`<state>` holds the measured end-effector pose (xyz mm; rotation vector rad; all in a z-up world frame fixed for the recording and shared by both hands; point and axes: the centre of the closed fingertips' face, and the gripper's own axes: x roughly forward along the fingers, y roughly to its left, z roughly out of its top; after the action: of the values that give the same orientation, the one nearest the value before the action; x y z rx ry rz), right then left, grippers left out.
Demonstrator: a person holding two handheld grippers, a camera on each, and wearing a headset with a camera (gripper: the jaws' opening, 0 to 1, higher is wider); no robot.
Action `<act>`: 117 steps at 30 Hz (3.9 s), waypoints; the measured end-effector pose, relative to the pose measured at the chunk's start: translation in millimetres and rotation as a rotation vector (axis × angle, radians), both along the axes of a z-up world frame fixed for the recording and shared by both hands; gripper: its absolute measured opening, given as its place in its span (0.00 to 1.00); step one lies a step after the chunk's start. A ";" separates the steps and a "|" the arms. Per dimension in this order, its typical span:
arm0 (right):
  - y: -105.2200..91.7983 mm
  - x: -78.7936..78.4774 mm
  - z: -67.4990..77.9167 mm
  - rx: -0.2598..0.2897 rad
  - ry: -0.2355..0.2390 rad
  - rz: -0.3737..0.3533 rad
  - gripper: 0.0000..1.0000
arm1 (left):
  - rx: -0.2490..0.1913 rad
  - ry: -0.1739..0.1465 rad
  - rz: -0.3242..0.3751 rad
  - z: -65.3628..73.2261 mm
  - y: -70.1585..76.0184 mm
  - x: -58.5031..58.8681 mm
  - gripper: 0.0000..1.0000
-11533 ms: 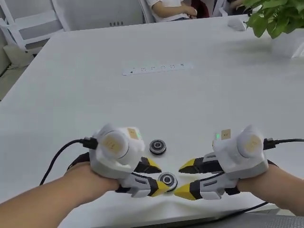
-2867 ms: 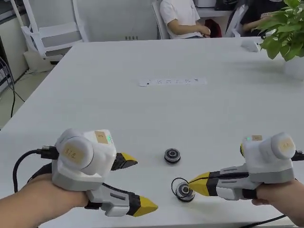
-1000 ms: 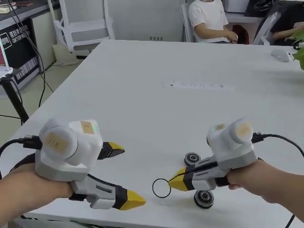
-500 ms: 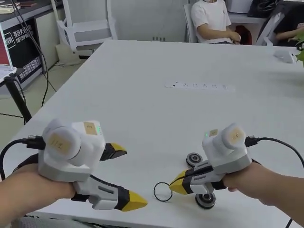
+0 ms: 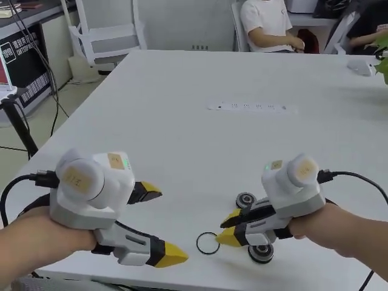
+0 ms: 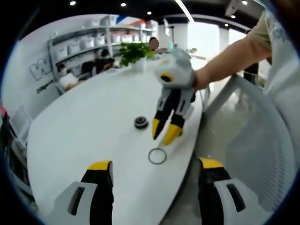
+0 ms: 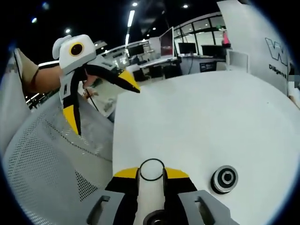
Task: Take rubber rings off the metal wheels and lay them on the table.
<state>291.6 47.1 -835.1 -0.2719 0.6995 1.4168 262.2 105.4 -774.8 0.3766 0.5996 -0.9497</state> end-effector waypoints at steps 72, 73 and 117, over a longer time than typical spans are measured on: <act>-102.4 -9.1 -17.5 0.054 -0.037 -0.160 0.28 | 0.048 0.084 -0.195 -43.8 -108.1 29.5 0.59; -101.9 -9.8 -18.3 0.055 -0.034 -0.160 0.28 | 0.049 0.086 -0.197 -44.8 -108.8 29.2 0.58; -90.9 -10.8 -29.4 0.065 -0.049 -0.150 0.20 | 0.047 0.116 -0.268 -73.0 -150.6 19.8 0.22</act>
<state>280.8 -43.7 -864.5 -0.1987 0.6195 1.2837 282.1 -45.2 -847.9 0.4536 0.6887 -1.2220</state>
